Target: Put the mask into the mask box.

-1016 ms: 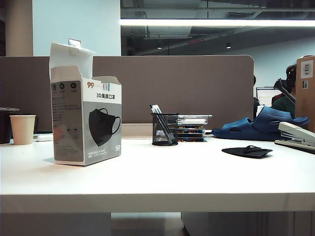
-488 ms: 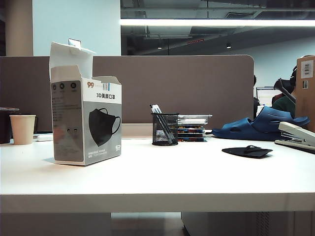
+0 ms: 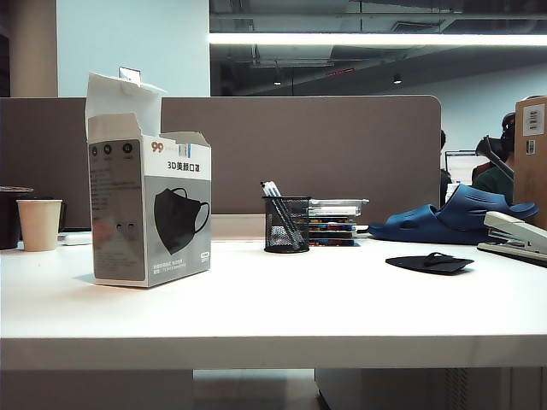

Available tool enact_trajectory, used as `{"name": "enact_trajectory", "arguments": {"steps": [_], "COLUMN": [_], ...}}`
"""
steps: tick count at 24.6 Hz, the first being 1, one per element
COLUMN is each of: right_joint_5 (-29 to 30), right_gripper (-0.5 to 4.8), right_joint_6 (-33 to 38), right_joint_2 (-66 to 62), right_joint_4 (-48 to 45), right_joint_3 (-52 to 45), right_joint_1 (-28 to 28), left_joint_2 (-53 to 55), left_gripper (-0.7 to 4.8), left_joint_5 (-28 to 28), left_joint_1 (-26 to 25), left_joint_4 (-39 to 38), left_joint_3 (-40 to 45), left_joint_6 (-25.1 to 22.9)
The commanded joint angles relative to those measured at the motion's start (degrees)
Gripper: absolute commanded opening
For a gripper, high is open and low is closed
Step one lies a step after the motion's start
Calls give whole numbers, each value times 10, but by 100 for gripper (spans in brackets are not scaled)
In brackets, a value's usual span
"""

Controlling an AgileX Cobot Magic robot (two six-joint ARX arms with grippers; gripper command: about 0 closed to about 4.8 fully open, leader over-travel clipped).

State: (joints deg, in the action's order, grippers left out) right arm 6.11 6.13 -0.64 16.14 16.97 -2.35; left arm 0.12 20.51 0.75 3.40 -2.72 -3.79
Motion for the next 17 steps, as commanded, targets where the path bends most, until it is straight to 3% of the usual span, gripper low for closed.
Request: {"name": "enact_trajectory", "arguments": {"steps": [1, 7, 11, 17], "right_joint_5": [0, 5, 63, 52], "right_gripper": [-9, -9, -9, 2], "right_joint_6": [1, -3, -22, -73], "right_joint_2": [-13, -142, -253, -446], "right_joint_4": [56, 125, 130, 172], "right_joint_3": [39, 154, 221, 352], "right_joint_1": [-1, -1, -2, -18], "left_joint_2": [0, 0, 0, 1], "left_gripper": [-6, -6, -6, -6], "left_joint_5": [38, 86, 92, 95], "left_joint_1": [0, 0, 0, 0], "left_joint_4": [-5, -58, -133, -141], "left_joint_3": [-19, -56, -89, -115], "left_joint_6": [2, 13, 12, 12]}}
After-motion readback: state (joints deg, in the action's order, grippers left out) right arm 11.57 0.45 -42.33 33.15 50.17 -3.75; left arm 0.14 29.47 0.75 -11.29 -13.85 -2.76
